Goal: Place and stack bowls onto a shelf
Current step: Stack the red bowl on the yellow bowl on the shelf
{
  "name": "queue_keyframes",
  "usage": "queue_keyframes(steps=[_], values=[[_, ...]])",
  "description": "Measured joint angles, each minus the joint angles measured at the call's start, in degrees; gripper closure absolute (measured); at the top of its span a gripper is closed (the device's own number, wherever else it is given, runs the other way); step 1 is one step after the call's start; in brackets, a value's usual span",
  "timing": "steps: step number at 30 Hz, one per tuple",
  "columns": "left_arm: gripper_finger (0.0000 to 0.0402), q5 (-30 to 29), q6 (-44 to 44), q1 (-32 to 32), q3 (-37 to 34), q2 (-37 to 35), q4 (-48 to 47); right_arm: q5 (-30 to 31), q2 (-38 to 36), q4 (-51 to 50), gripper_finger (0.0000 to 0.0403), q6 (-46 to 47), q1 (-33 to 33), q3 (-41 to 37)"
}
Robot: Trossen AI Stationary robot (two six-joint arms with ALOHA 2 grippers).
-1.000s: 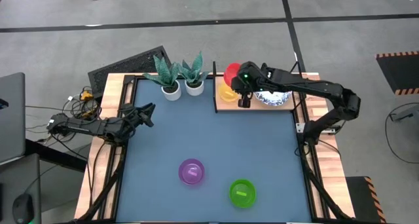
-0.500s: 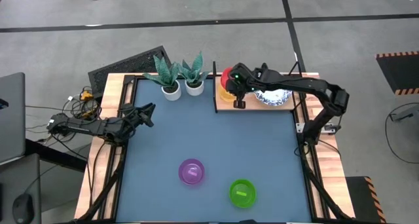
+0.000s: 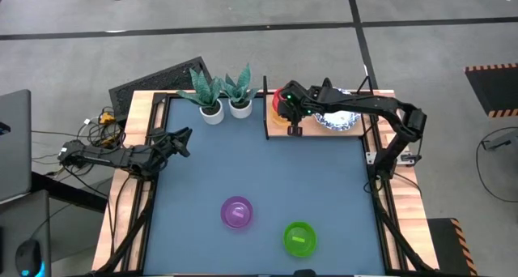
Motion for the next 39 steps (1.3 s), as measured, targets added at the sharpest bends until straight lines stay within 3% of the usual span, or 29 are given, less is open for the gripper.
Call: queue_keyframes(steps=[6, 12, 24, 30, 34, 39], values=[[0.0303, -0.02, -0.01, -0.02, 0.0, 0.0, 0.0, 0.03, 0.0, 0.11, 0.0363, -0.01, 0.02, 0.0], [0.0303, -0.01, 0.02, 0.0, 0.0, 0.0, 0.02, 0.04, 0.0, 0.03, 0.0338, 0.0, -0.06, 0.0], [0.0303, -0.35, 0.02, 0.0, 0.0, 0.0, -0.02, 0.2, -0.02, -0.05, 0.0237, 0.91, -0.37, 0.07], [0.0303, -0.38, 0.02, -0.02, 0.0, 0.0, -0.02, 0.48, -0.87, -1.67, 0.0192, 5.37, -0.24, 4.89], [0.0303, -0.42, 0.02, 0.0, 0.0, 0.0, -0.02, 1.49, -1.36, -3.48, 0.0192, 9.96, 0.52, 9.73], [0.0303, -0.42, 0.02, -0.02, 0.0, 0.0, -0.02, 8.8, -1.2, -3.43, 0.0237, 12.17, 1.91, 9.72]])
